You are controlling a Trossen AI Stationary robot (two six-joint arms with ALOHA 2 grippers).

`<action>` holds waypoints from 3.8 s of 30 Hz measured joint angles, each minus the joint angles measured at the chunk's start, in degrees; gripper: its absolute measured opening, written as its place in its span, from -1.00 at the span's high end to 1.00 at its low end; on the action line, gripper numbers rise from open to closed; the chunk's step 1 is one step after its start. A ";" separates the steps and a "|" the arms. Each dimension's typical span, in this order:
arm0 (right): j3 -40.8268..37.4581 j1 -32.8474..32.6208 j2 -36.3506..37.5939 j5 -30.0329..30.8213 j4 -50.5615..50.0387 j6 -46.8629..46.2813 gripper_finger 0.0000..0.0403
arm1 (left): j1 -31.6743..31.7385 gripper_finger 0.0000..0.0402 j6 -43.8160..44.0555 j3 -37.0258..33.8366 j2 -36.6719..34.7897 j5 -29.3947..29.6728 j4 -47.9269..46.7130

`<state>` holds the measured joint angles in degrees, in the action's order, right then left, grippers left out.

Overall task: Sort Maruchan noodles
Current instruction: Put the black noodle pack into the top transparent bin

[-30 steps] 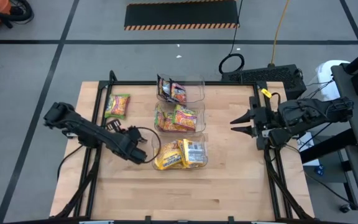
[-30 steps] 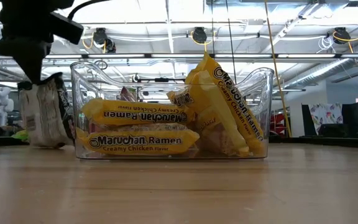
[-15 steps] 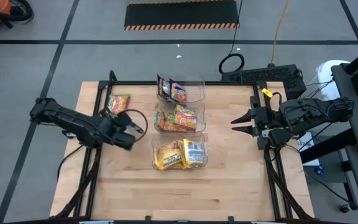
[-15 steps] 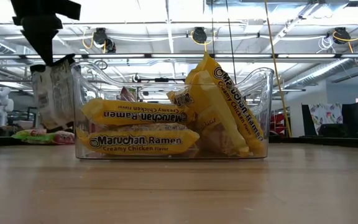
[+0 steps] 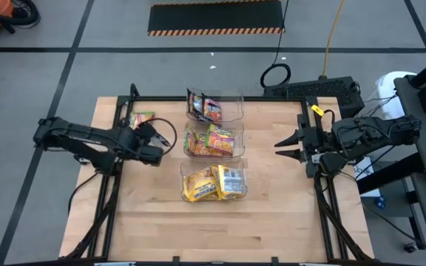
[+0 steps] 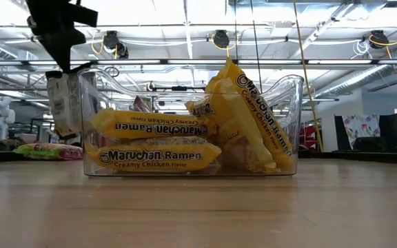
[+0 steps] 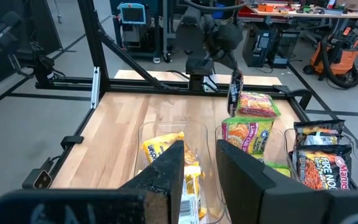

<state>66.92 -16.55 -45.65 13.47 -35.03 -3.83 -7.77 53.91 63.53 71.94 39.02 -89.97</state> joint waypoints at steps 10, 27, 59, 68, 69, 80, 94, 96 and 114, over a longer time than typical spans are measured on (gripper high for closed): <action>0.00 0.02 0.00 0.00 0.00 0.02 0.55 | 4.94 1.00 -3.25 3.00 0.04 5.75 -0.13; 0.07 -0.01 0.00 0.00 0.00 0.04 0.55 | 15.92 1.00 -28.47 19.00 0.02 10.74 4.79; 0.06 0.00 -0.02 0.00 -1.61 0.21 0.55 | 27.34 1.00 -67.51 19.96 7.87 -5.38 50.17; 0.06 0.01 -0.02 0.00 -1.73 0.22 0.55 | 29.32 1.00 -70.88 20.04 11.46 -11.43 57.02; 0.05 0.00 -0.02 0.00 -1.73 0.21 0.55 | 29.40 1.00 -71.46 20.02 11.92 -12.24 57.59; 0.06 0.02 -0.02 0.00 -1.81 0.45 0.55 | 29.64 1.00 -78.14 20.02 16.32 -18.87 65.71; 0.04 0.01 -0.02 -0.02 -3.72 0.06 0.55 | 32.15 1.00 -91.38 20.04 22.44 -24.69 71.16; 0.04 -0.01 -0.02 -0.01 -3.72 0.06 0.55 | 32.75 1.00 -92.85 20.04 23.49 -26.25 71.57; 0.04 -0.01 -0.02 0.00 -3.41 -0.01 0.55 | 36.22 1.00 -105.28 20.04 30.23 -35.59 75.68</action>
<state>66.96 -16.56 -45.67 13.47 -38.44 -3.84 28.45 -51.37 83.57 102.17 3.43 -14.29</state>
